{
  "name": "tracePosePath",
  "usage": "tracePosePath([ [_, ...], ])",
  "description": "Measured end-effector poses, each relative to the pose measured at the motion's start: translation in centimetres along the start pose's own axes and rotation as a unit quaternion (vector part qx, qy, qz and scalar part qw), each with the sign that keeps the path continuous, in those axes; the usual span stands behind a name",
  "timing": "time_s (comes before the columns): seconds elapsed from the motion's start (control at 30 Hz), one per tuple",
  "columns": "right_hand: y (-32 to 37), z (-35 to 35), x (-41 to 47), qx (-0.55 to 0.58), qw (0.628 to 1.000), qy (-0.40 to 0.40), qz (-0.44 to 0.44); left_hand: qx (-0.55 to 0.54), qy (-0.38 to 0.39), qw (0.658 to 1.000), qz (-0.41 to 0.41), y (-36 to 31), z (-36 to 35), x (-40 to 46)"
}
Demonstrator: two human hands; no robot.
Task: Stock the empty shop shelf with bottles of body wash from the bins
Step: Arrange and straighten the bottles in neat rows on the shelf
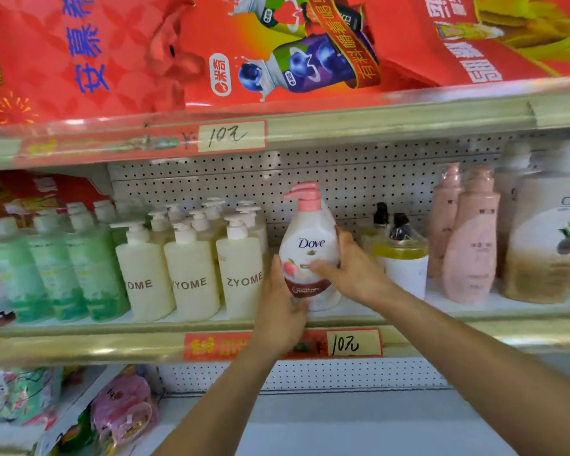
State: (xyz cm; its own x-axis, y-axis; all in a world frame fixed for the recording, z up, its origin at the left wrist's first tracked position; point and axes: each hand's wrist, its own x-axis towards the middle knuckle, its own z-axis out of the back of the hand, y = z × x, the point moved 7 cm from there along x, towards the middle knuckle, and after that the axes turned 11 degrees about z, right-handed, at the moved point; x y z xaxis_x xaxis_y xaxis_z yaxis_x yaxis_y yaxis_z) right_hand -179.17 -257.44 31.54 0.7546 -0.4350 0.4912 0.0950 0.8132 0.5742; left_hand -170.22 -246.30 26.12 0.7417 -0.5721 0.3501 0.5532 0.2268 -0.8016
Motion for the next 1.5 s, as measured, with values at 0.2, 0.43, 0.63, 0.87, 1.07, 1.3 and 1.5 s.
tracePosePath([
  [0.2, -1.2, -0.7, -0.7, -0.012, 0.998, -0.038, -0.047, -0.004, 0.05, 0.999, 0.012, 0.0, -0.1, 0.4],
  [0.43, 0.0, -0.5, -1.9, -0.042, 0.992, -0.117, -0.007, -0.014, 0.124, 0.991, -0.043, -0.5, 1.5, -2.9],
  [0.63, 7.9, -3.5, -5.3, -0.037, 0.968, -0.179, 0.169, 0.009, -0.087, 0.985, -0.147, 2.9, 11.9, -5.7],
  [0.87, 7.3, -10.4, -3.3, 0.024, 0.996, -0.069, 0.043, 0.028, -0.194, 0.981, -0.002, 9.7, 19.4, -3.2],
  [1.07, 7.4, -11.7, -2.7, 0.045, 0.99, -0.129, -0.022, -0.003, -0.12, 0.99, 0.072, 13.0, 20.6, -0.5],
  [1.3, 8.0, -12.4, -2.1, 0.037, 0.992, -0.107, -0.05, 0.056, -0.094, 0.992, 0.059, 13.7, 20.7, 1.6],
  [1.5, 8.3, -12.9, -2.4, 0.015, 0.994, -0.078, -0.07, 0.054, -0.063, 0.996, 0.04, 13.6, 20.8, 2.0],
])
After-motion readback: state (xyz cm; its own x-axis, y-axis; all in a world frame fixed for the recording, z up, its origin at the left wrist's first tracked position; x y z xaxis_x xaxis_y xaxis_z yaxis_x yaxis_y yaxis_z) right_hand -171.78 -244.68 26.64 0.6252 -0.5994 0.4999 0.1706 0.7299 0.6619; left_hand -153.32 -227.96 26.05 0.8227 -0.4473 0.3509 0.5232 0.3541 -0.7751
